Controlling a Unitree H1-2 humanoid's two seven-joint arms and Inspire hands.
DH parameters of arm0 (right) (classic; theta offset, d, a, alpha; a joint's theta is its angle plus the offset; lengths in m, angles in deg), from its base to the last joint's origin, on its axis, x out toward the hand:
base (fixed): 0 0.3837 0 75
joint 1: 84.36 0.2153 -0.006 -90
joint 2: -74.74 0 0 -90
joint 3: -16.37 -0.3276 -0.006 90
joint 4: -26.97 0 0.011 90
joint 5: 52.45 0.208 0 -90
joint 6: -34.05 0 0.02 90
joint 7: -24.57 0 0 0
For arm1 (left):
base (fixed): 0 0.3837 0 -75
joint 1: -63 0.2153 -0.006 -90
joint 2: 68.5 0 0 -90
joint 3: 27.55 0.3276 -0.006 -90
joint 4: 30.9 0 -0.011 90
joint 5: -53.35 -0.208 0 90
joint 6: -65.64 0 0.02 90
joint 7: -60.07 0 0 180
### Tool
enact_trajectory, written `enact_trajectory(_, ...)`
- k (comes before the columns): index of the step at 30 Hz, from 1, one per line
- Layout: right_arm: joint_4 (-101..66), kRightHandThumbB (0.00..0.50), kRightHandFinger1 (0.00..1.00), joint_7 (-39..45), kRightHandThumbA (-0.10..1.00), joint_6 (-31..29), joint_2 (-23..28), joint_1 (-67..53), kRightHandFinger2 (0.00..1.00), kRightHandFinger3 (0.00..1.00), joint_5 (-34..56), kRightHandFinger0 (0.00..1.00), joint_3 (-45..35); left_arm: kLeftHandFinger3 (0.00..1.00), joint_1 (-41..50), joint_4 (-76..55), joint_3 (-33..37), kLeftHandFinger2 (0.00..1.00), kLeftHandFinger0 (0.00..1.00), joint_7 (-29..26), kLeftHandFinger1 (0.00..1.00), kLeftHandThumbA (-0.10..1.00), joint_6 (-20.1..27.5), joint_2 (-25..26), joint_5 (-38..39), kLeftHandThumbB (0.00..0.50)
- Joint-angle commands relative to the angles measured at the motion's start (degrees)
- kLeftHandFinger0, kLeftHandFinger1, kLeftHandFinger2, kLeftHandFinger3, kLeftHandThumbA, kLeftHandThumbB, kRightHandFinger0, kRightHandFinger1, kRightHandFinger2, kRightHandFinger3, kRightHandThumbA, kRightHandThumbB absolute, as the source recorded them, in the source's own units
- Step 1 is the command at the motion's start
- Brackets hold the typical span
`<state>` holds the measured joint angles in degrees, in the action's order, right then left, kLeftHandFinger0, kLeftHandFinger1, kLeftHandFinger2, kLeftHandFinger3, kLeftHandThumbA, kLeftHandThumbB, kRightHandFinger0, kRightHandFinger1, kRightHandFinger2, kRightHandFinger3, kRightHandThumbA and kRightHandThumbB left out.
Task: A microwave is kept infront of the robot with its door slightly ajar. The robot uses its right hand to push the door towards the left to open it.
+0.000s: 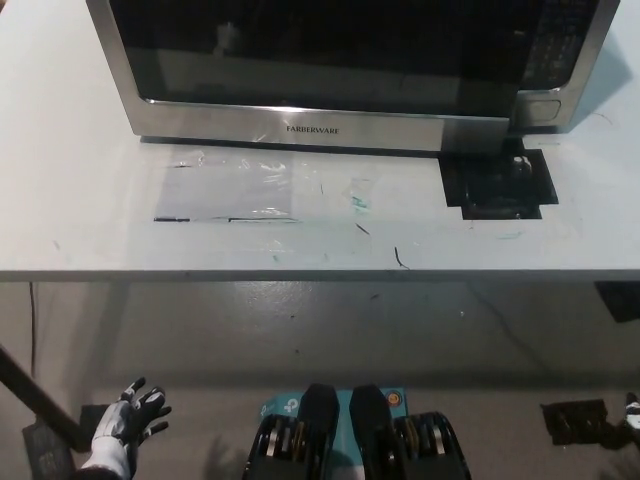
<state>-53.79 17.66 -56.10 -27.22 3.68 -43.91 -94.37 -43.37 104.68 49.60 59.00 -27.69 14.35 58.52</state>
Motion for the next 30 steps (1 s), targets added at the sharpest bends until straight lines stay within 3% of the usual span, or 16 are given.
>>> enact_trajectory(1, -9.7, 0.236, 0.79, -1.7, 0.57, 6.2, 0.3, -3.2, 0.86, 1.0, 2.7, 0.61, -2.2, 0.99, -0.9, -0.8, 0.1, 0.92, 0.84, -0.4, 0.78, 0.39, 1.9, 0.8, 0.4, 0.154)
enact_trajectory(4, -16.3, 0.202, 0.78, -3.3, 0.52, 8.6, -0.6, -5.5, 0.87, 1.0, 3.4, 0.54, -4.0, 1.0, -0.7, -0.8, 0.2, 0.94, 0.93, -0.3, 0.8, 0.39, 2.5, 0.9, 0.3, 0.154)
enact_trajectory(5, -17.2, 0.232, 0.72, -5.4, 0.41, 7.9, -2.0, -4.7, 0.8, 0.96, 4.0, 0.48, -5.4, 0.99, -0.6, -0.9, 0.1, 0.94, 0.95, -0.3, 0.81, 0.38, 2.6, 1.1, 0.4, 0.14)
enact_trajectory(7, -21.1, 0.173, 0.63, -9.1, 0.35, 5.8, -4.2, -4.4, 0.73, 0.9, 1.2, 0.38, -7.2, 0.96, -0.5, -0.9, 0.5, 0.92, 0.94, -0.8, 0.8, 0.39, 2.5, 1.1, -0.3, 0.147)
enact_trajectory(9, -23.9, 0.194, 0.59, -10.0, 0.43, 6.9, -4.8, -4.2, 0.7, 0.88, -1.1, 0.33, -7.4, 0.96, -0.4, -0.8, 0.2, 0.92, 0.91, -0.5, 0.81, 0.38, 2.8, 1.0, 0.2, 0.138)
enact_trajectory(11, -27.8, 0.186, 0.6, -10.7, 0.44, 8.4, -5.9, -3.7, 0.67, 0.84, -2.0, 0.37, -7.1, 0.98, -0.3, -1.1, 0.1, 0.93, 0.87, -0.4, 0.81, 0.39, 2.4, 0.9, 0.4, 0.143)
enact_trajectory(18, -40.9, 0.163, 0.56, -10.4, 0.43, 13.9, -8.7, -1.7, 0.63, 0.81, -4.1, 0.3, -2.5, 0.97, -0.1, -1.0, 0.0, 0.94, 0.95, -0.6, 0.85, 0.38, 2.4, 1.1, 0.3, 0.138)
enact_trajectory(19, -42.7, 0.235, 0.59, -9.1, 0.47, 14.0, -7.4, -0.1, 0.65, 0.83, -5.0, 0.36, -1.1, 0.98, -0.5, 0.4, -0.2, 0.94, 0.96, -0.7, 0.83, 0.38, 3.1, 1.1, 0.5, 0.144)
enact_trajectory(20, -43.6, 0.178, 0.58, -9.1, 0.45, 14.4, -7.0, 1.1, 0.64, 0.83, -5.5, 0.35, -0.4, 0.98, -0.4, 0.3, -0.3, 0.93, 0.95, -0.7, 0.82, 0.38, 3.1, 1.1, 0.5, 0.141)
enact_trajectory(22, -43.9, 0.178, 0.57, -8.9, 0.42, 14.7, -5.6, 3.6, 0.63, 0.81, -6.2, 0.36, 0.3, 0.97, -0.3, 0.1, -0.3, 0.92, 0.92, -0.9, 0.81, 0.36, 3.0, 1.0, 0.5, 0.139)
enact_trajectory(23, -43.7, 0.155, 0.56, -8.6, 0.38, 14.2, -4.7, 4.7, 0.62, 0.81, -7.0, 0.34, 0.9, 0.97, -0.4, 0.2, -0.3, 0.92, 0.92, -1.0, 0.8, 0.36, 3.0, 1.0, 0.4, 0.138)
enact_trajectory(26, -42.7, 0.109, 0.61, -7.9, 0.3, 15.3, -2.6, 9.0, 0.68, 0.84, -7.2, 0.42, 2.7, 0.97, -0.2, 0.2, -0.1, 0.92, 0.92, -0.4, 0.82, 0.37, 3.5, 1.0, 0.4, 0.129)
enact_trajectory(28, -41.5, 0.106, 0.64, -7.4, 0.32, 15.4, -1.6, 10.9, 0.71, 0.85, -7.1, 0.45, 3.7, 0.97, -0.2, 0.2, -0.1, 0.91, 0.89, -0.5, 0.81, 0.37, 3.5, 0.9, 0.4, 0.132)
enact_trajectory(30, -38.4, 0.161, 0.6, -6.4, 0.42, 13.8, -0.4, 15.2, 0.69, 0.82, -7.9, 0.4, 6.1, 0.96, -0.1, -0.3, -0.5, 0.9, 0.86, -0.6, 0.79, 0.37, 3.1, 0.7, 0.8, 0.149)
